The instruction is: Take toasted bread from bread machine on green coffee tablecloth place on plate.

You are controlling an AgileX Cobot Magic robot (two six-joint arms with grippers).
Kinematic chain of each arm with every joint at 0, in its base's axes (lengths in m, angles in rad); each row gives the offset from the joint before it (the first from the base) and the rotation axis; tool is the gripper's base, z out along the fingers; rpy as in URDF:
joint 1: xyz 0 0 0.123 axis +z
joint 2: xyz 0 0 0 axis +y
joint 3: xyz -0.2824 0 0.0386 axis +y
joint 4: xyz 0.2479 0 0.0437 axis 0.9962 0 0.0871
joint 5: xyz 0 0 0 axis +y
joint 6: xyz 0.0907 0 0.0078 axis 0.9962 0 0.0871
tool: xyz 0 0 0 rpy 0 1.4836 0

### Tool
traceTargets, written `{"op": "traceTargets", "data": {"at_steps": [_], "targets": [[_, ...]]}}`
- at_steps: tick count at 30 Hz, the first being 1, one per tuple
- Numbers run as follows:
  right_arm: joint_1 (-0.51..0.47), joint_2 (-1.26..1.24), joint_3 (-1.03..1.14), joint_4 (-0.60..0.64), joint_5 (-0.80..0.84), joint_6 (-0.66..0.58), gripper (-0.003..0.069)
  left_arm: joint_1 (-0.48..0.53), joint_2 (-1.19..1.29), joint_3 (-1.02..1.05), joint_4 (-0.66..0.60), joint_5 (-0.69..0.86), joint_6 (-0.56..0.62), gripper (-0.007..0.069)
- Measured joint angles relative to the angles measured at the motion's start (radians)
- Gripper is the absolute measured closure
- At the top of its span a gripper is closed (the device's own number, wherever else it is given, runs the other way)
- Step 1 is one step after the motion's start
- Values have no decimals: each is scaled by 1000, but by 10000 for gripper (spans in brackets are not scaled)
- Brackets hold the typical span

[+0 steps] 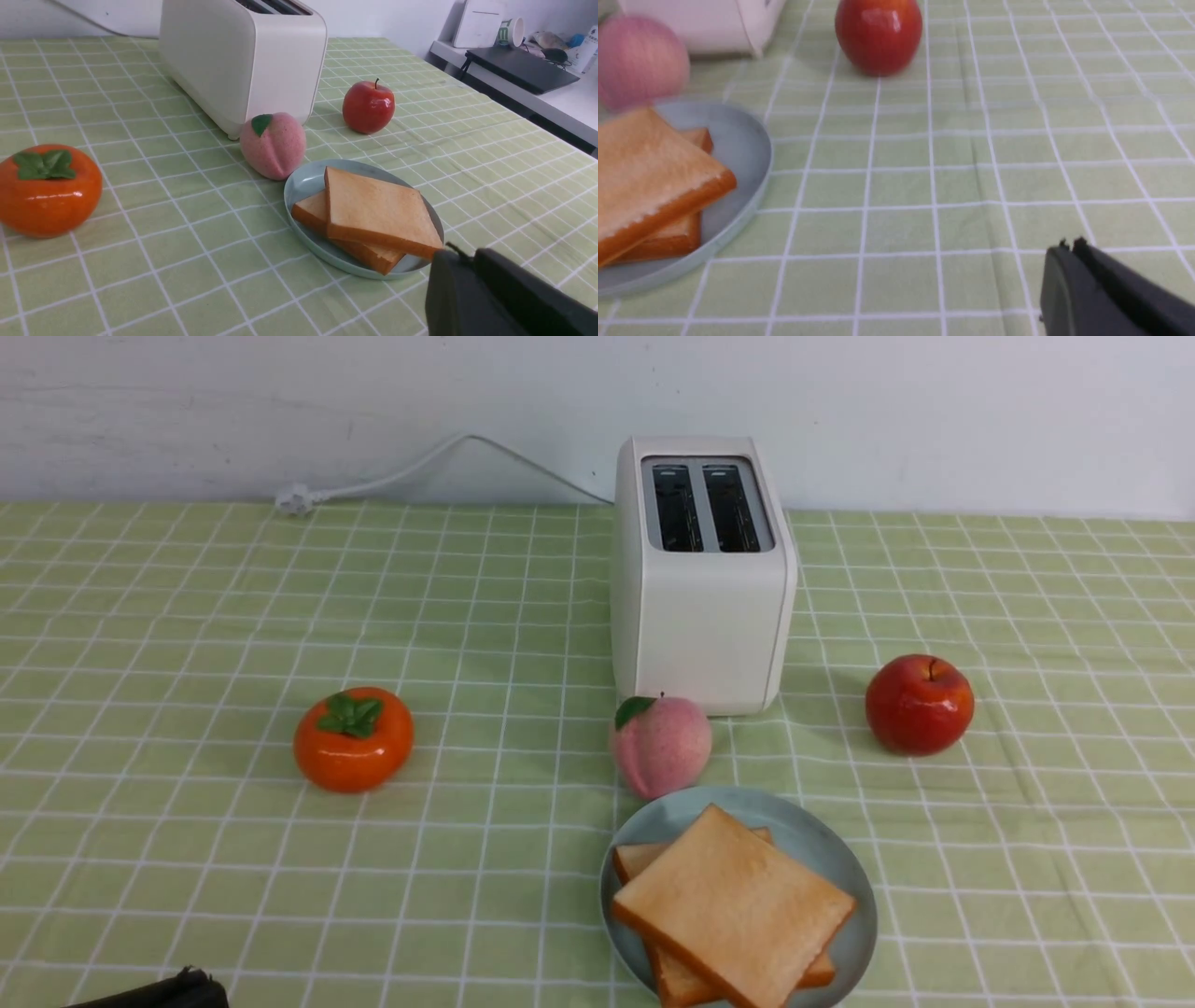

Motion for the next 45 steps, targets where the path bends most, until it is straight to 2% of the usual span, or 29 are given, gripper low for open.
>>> {"op": "traceTargets", "data": {"at_steps": [39,41,45], "targets": [[0,0,0,0,1,24,662,3,0,4,26,-11,0,536],[0,0,0,0,1,24,662,29,-6,8,43,-16,0,538],[0,0,0,0,1,24,662,178,-63,27,40,-1,0,596]]}}
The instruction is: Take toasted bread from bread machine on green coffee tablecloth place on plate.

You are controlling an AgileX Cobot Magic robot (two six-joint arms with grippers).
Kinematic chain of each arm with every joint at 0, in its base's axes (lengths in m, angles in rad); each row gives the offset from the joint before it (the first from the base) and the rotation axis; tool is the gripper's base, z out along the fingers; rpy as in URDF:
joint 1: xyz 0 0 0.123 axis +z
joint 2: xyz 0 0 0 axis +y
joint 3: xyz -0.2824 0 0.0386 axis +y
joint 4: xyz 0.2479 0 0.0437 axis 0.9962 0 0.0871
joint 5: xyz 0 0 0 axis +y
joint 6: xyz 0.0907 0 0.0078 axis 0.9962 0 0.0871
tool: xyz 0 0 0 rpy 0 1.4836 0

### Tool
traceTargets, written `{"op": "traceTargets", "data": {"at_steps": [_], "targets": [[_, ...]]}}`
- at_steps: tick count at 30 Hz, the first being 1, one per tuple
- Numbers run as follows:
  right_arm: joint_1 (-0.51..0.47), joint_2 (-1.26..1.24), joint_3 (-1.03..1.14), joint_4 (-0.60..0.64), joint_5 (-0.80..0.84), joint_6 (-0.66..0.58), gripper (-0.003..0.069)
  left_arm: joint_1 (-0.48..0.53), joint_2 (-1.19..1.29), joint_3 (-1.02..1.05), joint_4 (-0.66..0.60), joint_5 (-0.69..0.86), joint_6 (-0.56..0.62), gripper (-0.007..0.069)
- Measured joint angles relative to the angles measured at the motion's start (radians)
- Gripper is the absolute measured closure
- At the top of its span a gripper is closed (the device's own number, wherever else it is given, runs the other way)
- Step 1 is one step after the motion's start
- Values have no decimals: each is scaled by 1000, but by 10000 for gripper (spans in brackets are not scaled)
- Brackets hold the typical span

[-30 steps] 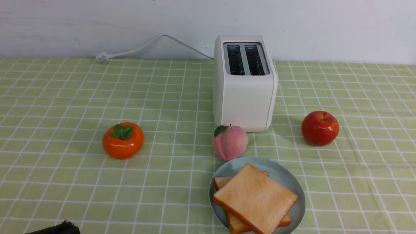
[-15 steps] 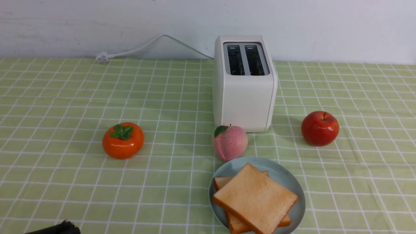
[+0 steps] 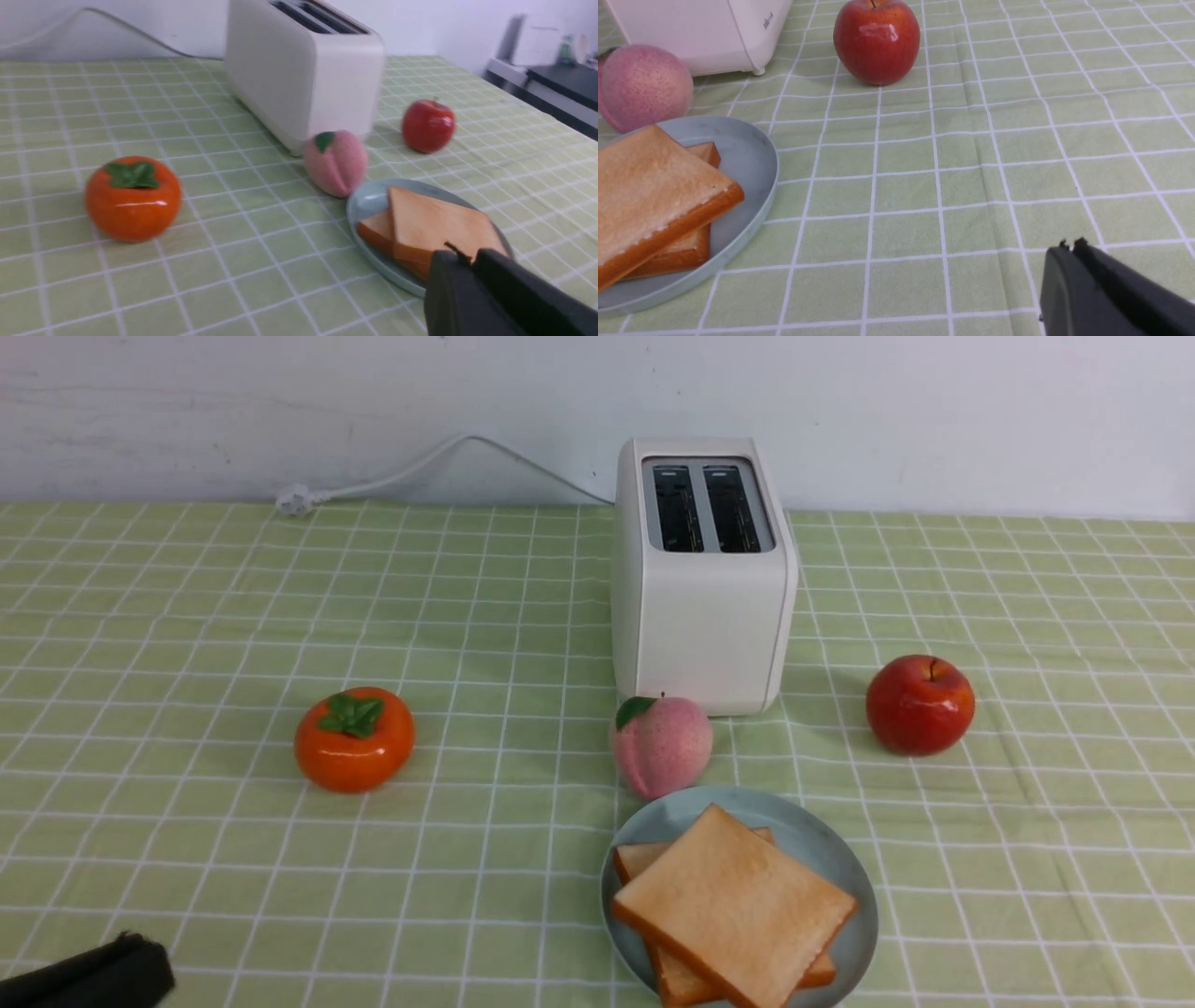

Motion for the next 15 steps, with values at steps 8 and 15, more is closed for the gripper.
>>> {"op": "traceTargets", "data": {"at_steps": [8,15], "targets": [[0,0,0,0,0,0,662,339,-180,129,2,69,14,638],[0,0,0,0,0,0,658,411,-182,272,-4,107,-28,638]]}}
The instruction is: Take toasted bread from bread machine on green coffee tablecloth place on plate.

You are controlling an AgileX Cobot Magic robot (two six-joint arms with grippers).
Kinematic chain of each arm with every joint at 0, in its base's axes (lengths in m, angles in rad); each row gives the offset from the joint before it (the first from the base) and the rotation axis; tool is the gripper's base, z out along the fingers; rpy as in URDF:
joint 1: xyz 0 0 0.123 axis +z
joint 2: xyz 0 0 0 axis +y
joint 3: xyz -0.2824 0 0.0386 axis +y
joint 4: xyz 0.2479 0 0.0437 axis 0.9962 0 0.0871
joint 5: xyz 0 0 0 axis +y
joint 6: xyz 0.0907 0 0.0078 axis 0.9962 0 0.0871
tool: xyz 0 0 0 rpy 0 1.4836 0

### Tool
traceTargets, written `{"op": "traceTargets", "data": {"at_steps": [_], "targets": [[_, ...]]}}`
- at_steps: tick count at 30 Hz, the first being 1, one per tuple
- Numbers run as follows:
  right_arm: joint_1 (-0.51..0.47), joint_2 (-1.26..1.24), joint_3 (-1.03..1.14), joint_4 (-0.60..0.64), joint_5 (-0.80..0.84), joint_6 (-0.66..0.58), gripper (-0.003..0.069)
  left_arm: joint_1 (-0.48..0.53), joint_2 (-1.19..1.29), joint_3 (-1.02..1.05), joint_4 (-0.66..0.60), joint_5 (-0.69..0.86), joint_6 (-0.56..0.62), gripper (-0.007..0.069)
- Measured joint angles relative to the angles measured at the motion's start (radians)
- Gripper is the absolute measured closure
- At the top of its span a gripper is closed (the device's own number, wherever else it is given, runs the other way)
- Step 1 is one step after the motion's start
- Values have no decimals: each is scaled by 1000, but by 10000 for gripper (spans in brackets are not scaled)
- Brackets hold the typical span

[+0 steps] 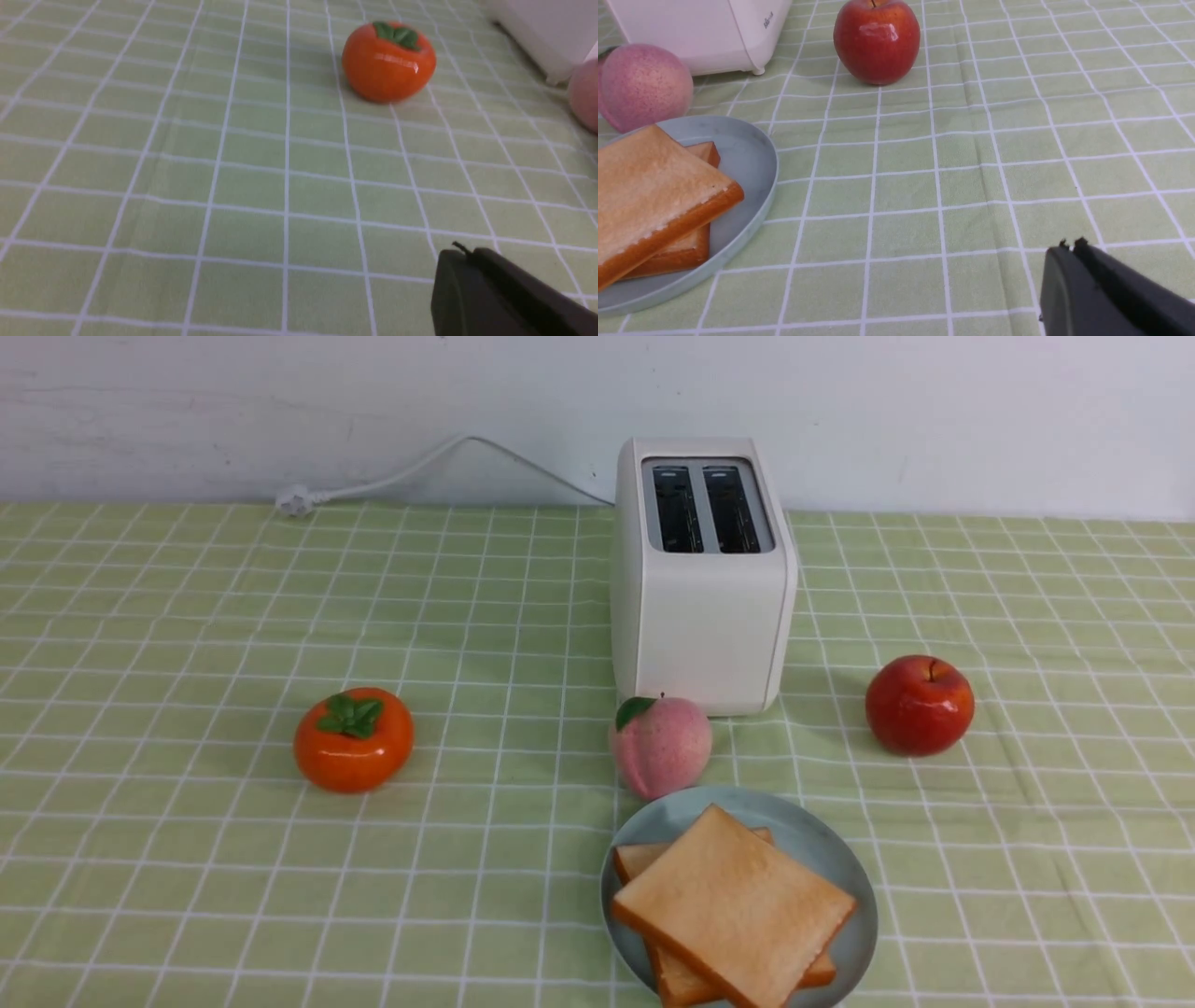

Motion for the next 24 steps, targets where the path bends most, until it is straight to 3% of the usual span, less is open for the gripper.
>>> {"op": "traceTargets", "data": {"at_steps": [24], "targets": [[0,0,0,0,0,0,634,0,0,1,-20,6,-21,638]]}}
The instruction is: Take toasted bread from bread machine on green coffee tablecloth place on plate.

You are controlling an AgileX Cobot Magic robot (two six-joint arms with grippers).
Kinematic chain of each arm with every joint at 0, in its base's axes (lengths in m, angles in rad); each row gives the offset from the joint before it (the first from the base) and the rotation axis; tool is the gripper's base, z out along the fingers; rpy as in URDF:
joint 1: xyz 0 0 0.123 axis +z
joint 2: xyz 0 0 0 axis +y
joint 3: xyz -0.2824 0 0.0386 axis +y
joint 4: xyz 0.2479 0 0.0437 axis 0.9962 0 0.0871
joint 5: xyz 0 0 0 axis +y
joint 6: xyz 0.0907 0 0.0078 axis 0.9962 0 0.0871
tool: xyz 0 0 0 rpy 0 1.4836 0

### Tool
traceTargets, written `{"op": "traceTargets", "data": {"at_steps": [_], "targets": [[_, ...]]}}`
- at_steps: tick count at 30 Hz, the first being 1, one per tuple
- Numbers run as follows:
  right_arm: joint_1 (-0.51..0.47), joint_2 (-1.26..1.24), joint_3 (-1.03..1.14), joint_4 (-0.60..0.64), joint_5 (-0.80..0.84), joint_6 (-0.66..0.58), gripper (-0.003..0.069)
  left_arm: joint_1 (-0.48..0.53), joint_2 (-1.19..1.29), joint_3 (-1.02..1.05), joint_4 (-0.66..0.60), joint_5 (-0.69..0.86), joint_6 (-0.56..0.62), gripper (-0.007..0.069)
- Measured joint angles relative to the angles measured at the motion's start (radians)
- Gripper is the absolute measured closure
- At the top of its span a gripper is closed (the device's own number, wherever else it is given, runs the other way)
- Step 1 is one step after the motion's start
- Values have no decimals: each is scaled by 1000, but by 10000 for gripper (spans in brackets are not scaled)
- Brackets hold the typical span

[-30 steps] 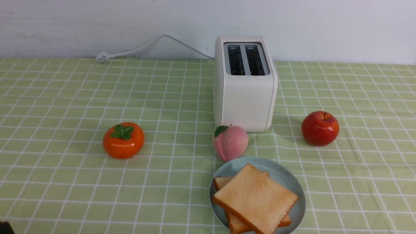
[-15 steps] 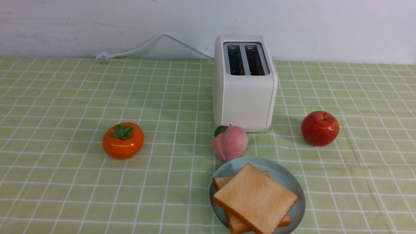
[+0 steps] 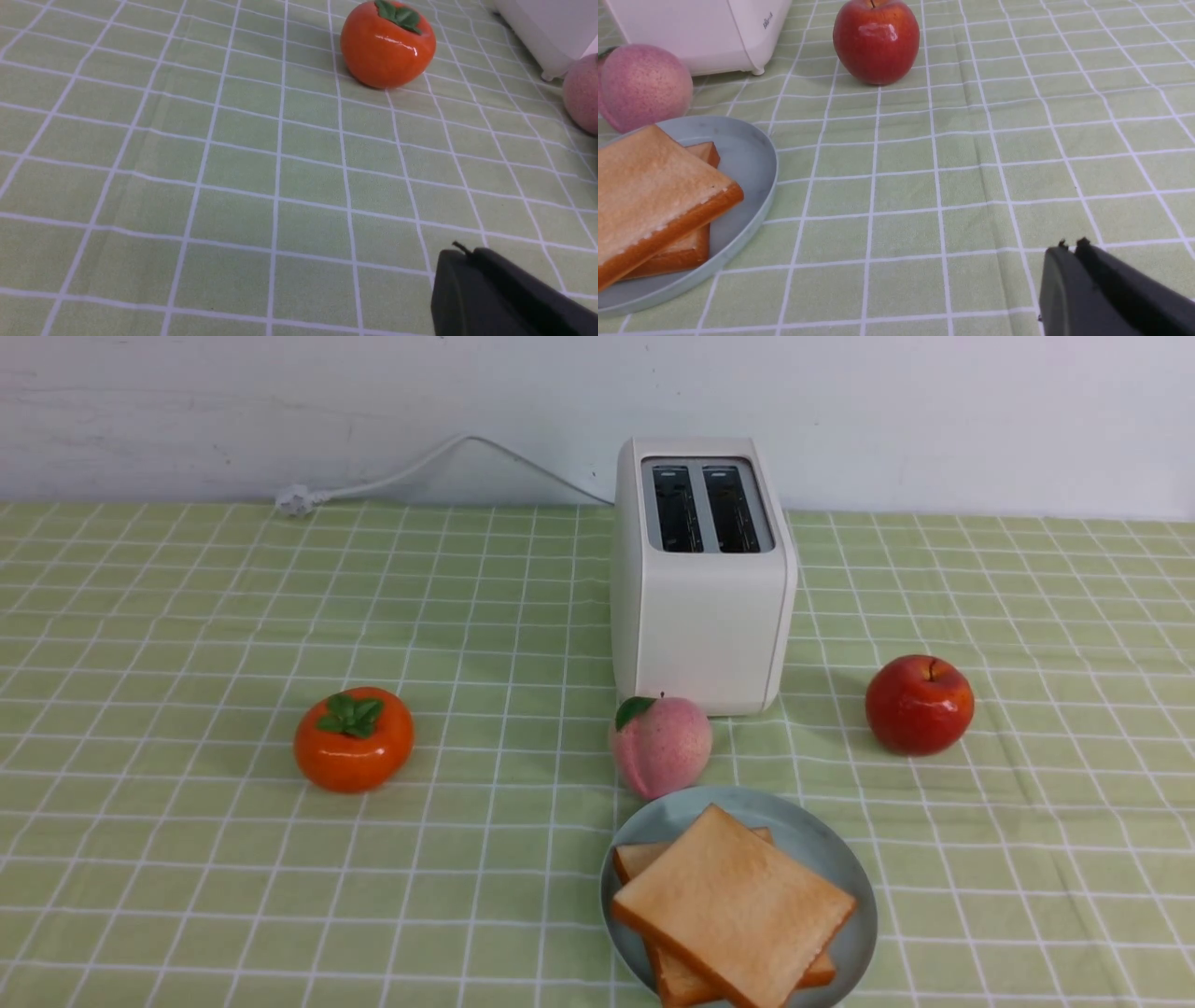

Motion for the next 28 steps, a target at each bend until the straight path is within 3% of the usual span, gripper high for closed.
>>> {"op": "traceTargets", "data": {"at_steps": [28], "targets": [[0,0,0,-2,0,0,602,0,0,0,0,0,0,622]]}}
